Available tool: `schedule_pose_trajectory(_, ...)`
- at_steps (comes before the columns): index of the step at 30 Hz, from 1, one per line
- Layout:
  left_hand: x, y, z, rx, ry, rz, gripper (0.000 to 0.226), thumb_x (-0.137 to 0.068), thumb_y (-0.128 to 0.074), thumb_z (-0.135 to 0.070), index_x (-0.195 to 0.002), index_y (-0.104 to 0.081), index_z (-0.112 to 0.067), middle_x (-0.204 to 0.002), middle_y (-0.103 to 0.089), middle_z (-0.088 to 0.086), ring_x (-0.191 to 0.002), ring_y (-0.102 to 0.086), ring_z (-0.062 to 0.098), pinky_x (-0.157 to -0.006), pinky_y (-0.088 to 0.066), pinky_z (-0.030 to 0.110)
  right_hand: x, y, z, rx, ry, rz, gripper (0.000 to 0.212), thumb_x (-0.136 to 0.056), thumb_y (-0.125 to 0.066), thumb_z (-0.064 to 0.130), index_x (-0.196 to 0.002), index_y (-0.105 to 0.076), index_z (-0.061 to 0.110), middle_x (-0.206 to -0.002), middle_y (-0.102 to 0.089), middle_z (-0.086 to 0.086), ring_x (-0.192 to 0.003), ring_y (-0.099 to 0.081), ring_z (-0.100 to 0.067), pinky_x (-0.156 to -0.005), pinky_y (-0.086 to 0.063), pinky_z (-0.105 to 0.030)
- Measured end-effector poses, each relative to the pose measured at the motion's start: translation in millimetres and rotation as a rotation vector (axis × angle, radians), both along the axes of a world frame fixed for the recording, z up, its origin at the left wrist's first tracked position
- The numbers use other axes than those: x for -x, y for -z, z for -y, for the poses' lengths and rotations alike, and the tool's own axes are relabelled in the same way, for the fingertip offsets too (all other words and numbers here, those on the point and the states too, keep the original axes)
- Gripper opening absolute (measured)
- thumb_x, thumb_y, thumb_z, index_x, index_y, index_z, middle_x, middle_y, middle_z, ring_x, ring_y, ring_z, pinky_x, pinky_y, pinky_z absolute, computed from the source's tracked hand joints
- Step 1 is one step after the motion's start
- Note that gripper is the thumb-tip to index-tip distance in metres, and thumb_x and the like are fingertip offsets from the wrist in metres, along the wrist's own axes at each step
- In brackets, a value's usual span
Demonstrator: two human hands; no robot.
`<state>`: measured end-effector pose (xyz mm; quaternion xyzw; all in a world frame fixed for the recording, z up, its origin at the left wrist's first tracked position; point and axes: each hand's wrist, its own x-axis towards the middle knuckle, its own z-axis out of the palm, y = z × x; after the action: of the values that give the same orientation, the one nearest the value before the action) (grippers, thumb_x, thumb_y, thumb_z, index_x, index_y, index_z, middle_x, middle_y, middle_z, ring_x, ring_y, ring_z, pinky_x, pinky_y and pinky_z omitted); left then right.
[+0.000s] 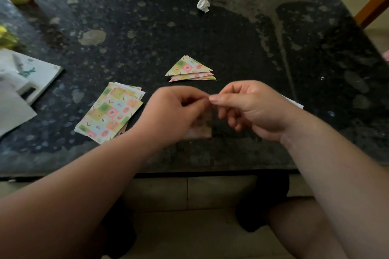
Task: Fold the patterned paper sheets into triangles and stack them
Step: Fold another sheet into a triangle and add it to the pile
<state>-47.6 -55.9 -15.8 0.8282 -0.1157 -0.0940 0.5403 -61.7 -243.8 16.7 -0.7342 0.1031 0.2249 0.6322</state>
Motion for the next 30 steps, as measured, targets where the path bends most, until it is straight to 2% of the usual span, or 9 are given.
schedule_pose_trajectory(2, -4.6, -6.1, 0.0, 0.246, -0.084, -0.299, 0.009, -0.091, -0.074, -0.025, -0.086, -0.082, -0.027, -0.084, -0.077, -0.005, -0.081, -0.073, 0.010, -0.074, -0.058, 0.032, -0.3, -2.7, 1.5, -0.019, 0.045, 0.090, 0.036, -0.071, -0.078, 0.043, -0.087, -0.066, 0.014, -0.071, -0.063, 0.000, -0.058, -0.050, -0.011, -0.048, -0.039, -0.023)
schedule_pose_trajectory(4, -8.7, -8.5, -0.3, 0.409, -0.125, -0.553, 0.012, -0.089, -0.074, -0.025, -0.094, -0.081, -0.017, -0.087, -0.076, 0.004, -0.082, -0.073, 0.018, -0.075, -0.058, 0.037, -1.0, -1.3, 1.8, 0.015, 0.046, 0.117, 0.039, -0.070, -0.079, 0.046, -0.091, -0.070, 0.015, -0.075, -0.066, 0.003, -0.066, -0.055, -0.010, -0.056, -0.043, -0.025)
schedule_pose_trajectory(9, -9.4, -2.5, 2.3, 0.528, -0.194, -0.785, 0.015, -0.090, -0.073, -0.018, -0.100, -0.075, -0.007, -0.086, -0.075, 0.010, -0.079, -0.075, 0.021, -0.072, -0.060, 0.038, 0.6, 7.8, -6.1, 0.211, -0.025, 0.001, 0.018, -0.088, -0.079, 0.028, -0.094, -0.075, 0.012, -0.074, -0.073, 0.004, -0.067, -0.064, -0.007, -0.061, -0.051, -0.026)
schedule_pose_trajectory(11, -9.7, -0.3, 2.1, 0.550, -0.185, -0.818, 0.019, -0.091, -0.073, -0.019, -0.104, -0.074, -0.006, -0.088, -0.075, 0.012, -0.083, -0.075, 0.024, -0.073, -0.060, 0.040, 1.1, 9.1, -8.2, 0.185, -0.032, -0.060, 0.014, -0.091, -0.076, 0.024, -0.093, -0.075, 0.010, -0.076, -0.075, -0.001, -0.071, -0.071, -0.018, -0.066, -0.059, -0.032)
schedule_pose_trajectory(14, -9.8, -0.5, 3.0, 0.601, -0.185, -0.839, 0.019, -0.092, -0.071, -0.017, -0.107, -0.073, -0.005, -0.086, -0.074, 0.012, -0.083, -0.074, 0.026, -0.071, -0.062, 0.040, -0.5, 8.0, -9.0, 0.133, -0.032, -0.136, 0.008, -0.092, -0.074, 0.020, -0.091, -0.075, 0.012, -0.095, -0.079, -0.010, -0.096, -0.076, -0.029, -0.088, -0.062, -0.047)
schedule_pose_trajectory(19, -14.6, -6.0, -6.1, 0.660, 0.000, -0.855, 0.021, -0.094, -0.062, -0.013, -0.113, -0.072, -0.011, -0.083, -0.066, 0.006, -0.073, -0.065, 0.017, -0.067, -0.061, 0.034, -0.1, -0.8, -3.1, -0.051, -0.055, -0.229, 0.007, -0.097, -0.065, 0.011, -0.096, -0.070, 0.007, -0.093, -0.078, -0.010, -0.086, -0.077, -0.022, -0.068, -0.063, -0.032)
schedule_pose_trajectory(24, -15.7, -8.4, -15.8, 0.736, 0.227, -0.898, 0.027, -0.091, -0.057, -0.017, -0.115, -0.069, -0.013, -0.076, -0.059, -0.002, -0.064, -0.054, 0.009, -0.065, -0.053, 0.026, 0.9, -1.8, 5.7, -0.186, -0.158, -0.226, 0.025, -0.097, -0.060, 0.006, -0.077, -0.072, 0.014, -0.084, -0.075, -0.008, -0.079, -0.074, -0.019, -0.064, -0.057, -0.030)
schedule_pose_trajectory(27, -15.1, -7.1, -17.3, 0.726, 0.282, -0.854, 0.023, -0.093, -0.058, -0.019, -0.107, -0.075, -0.016, -0.078, -0.061, -0.002, -0.067, -0.057, 0.009, -0.066, -0.051, 0.027, 1.3, -3.3, 7.2, -0.195, -0.196, -0.205, 0.025, -0.097, -0.059, 0.005, -0.077, -0.071, 0.014, -0.082, -0.073, -0.006, -0.078, -0.073, -0.017, -0.064, -0.057, -0.029)
schedule_pose_trajectory(30, -17.0, -4.7, -16.4, 0.680, 0.245, -0.784, 0.020, -0.089, -0.062, -0.019, -0.101, -0.078, -0.018, -0.086, -0.070, 0.002, -0.080, -0.066, 0.015, -0.078, -0.051, 0.035, 1.1, -5.4, 7.8, -0.157, -0.161, -0.147, 0.018, -0.098, -0.059, 0.004, -0.084, -0.069, 0.010, -0.078, -0.072, -0.005, -0.071, -0.072, -0.015, -0.059, -0.056, -0.026)
